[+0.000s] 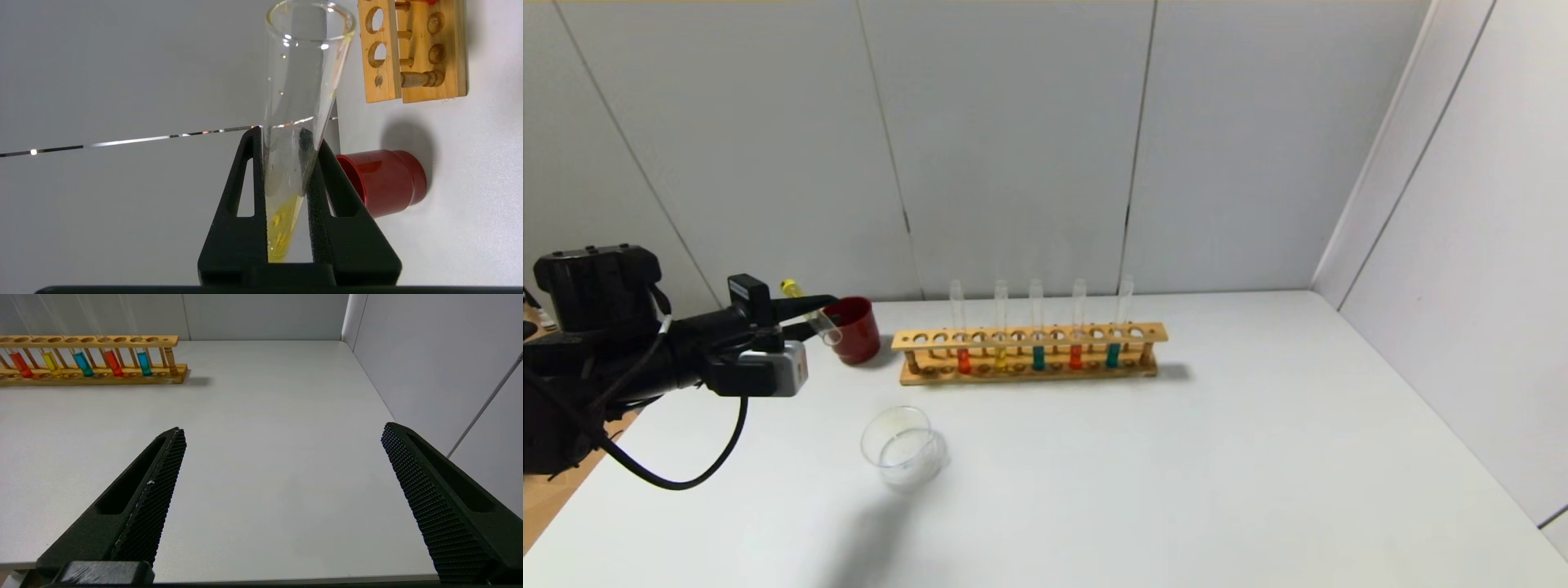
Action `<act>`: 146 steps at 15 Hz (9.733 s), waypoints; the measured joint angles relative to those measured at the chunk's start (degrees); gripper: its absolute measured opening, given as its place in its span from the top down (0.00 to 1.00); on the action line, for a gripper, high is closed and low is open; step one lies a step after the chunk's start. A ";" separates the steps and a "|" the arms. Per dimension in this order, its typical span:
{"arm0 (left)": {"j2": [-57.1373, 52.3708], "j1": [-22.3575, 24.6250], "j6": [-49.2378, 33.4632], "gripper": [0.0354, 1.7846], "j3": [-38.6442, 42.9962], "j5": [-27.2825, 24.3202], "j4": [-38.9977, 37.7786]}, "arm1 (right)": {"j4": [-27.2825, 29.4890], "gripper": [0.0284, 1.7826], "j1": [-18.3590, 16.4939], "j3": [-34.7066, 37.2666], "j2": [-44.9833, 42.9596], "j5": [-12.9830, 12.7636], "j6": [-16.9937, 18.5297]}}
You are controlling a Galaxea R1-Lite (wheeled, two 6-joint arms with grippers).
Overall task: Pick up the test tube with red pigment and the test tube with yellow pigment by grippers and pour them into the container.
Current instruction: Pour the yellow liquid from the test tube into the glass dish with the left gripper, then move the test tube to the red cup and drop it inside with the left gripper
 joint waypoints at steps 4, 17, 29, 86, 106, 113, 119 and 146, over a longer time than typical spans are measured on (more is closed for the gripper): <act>0.45 0.00 1.66 0.83 0.05 -0.59 0.00 | 0.00 0.02 0.00 0.00 0.00 0.02 0.02; 2.13 0.00 3.34 0.83 -0.56 -0.01 0.00 | -0.02 0.02 0.00 0.00 0.00 0.00 0.00; 3.78 -0.09 8.61 0.83 -1.72 0.07 0.06 | 0.00 0.02 0.00 0.00 0.00 0.02 0.00; 8.19 -3.34 21.35 0.83 -5.57 1.27 0.55 | 0.00 0.02 0.00 0.00 0.00 0.02 0.00; 9.83 -3.06 33.02 0.83 -12.30 -5.33 7.08 | -0.02 0.02 0.00 0.00 0.00 0.02 0.00; 9.57 -2.97 38.66 0.83 -14.62 -5.85 10.80 | -0.02 0.02 0.00 0.00 0.00 0.00 0.00; 9.44 -2.95 40.85 0.83 -15.47 -6.40 10.84 | -0.02 0.02 0.00 0.00 0.00 0.00 0.00; 5.29 -2.88 45.02 0.83 -18.64 -4.04 13.59 | -0.02 0.02 0.00 0.00 0.00 0.02 0.00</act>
